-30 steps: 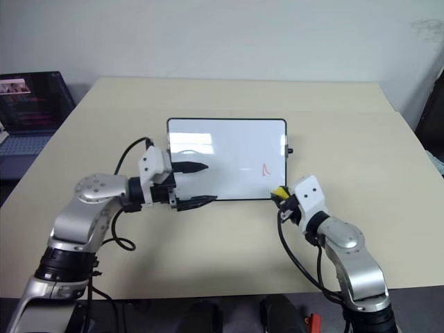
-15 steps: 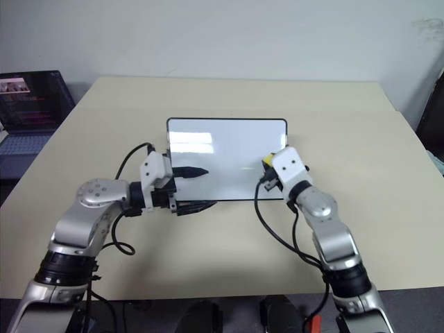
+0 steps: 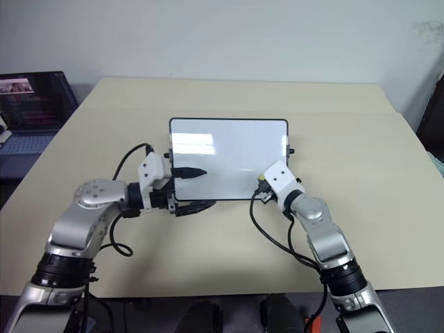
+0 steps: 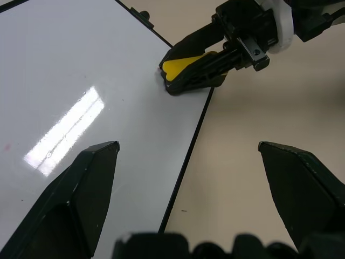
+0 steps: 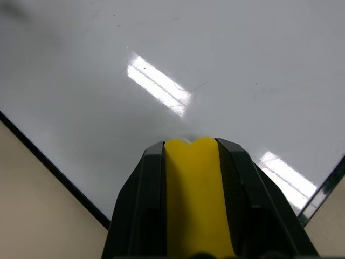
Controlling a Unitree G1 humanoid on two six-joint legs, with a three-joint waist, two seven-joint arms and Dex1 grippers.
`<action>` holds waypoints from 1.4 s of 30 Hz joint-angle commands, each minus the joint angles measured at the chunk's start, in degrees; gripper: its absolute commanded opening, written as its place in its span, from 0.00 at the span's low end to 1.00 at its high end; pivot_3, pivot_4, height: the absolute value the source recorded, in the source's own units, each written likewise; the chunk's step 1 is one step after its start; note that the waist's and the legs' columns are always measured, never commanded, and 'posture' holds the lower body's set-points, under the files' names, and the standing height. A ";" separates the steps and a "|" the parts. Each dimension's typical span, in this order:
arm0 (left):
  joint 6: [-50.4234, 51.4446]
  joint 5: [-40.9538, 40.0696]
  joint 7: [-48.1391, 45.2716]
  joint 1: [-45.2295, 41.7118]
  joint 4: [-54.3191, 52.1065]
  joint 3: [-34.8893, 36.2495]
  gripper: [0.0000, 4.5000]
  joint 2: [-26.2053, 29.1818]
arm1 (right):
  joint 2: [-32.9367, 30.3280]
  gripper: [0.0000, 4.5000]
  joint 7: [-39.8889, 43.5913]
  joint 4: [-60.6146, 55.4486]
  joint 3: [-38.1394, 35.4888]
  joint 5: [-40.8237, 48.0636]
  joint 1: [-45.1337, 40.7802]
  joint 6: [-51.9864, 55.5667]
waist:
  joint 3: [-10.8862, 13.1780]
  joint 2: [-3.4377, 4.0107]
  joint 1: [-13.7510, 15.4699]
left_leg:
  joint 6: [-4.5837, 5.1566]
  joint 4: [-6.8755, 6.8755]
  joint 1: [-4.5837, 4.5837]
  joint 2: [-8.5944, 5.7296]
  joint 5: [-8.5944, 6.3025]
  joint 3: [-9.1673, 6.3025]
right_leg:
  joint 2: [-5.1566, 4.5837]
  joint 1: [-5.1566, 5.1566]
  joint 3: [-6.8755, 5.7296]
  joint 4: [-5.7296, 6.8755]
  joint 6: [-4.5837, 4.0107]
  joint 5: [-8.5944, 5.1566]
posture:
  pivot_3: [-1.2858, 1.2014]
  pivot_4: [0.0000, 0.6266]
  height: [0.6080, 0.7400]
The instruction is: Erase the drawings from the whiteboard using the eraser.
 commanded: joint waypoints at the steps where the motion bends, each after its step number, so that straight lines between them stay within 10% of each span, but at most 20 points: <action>1: -0.39 -1.11 0.06 -0.30 -2.01 1.66 1.00 0.64 | -0.24 0.22 -4.00 1.27 -3.21 -2.08 -2.00 -1.70 | 0.00 0.00 0.06 | 0.00 0.01 -0.01 0.00 0.00 0.00 | 0.00 0.00 0.00 0.00 0.00 0.01 | 0.52 0.24 1.00; 14: -0.42 -1.11 -0.03 -0.79 -1.62 1.25 1.00 0.20 | -2.49 0.22 5.27 -3.36 1.02 1.79 1.87 7.64 | -0.03 -0.04 -0.26 | 0.00 0.00 0.03 0.00 0.00 -0.03 | 0.01 0.02 0.03 -0.02 -0.03 0.03 | 0.52 0.24 1.00; 29: 2.51 -6.57 -6.72 -3.09 -6.39 -2.48 1.00 -0.64 | 0.74 0.22 -3.73 -22.90 -19.29 8.04 12.00 15.93 | 0.00 0.00 0.66 | -0.03 -0.10 -0.21 0.01 -0.03 -0.02 | -0.03 -0.05 -0.01 -0.26 -0.06 0.01 | 0.52 0.24 1.00; 42: -2.48 -2.41 -12.91 -10.53 0.00 -11.88 1.00 -6.46 | 1.97 0.22 -7.79 -15.08 -24.45 10.63 13.42 15.03 | 0.03 0.05 0.28 | -0.02 -0.07 -0.12 -0.12 -0.03 0.09 | 0.21 -0.04 0.05 -0.15 0.13 -0.10 | 0.52 0.24 1.00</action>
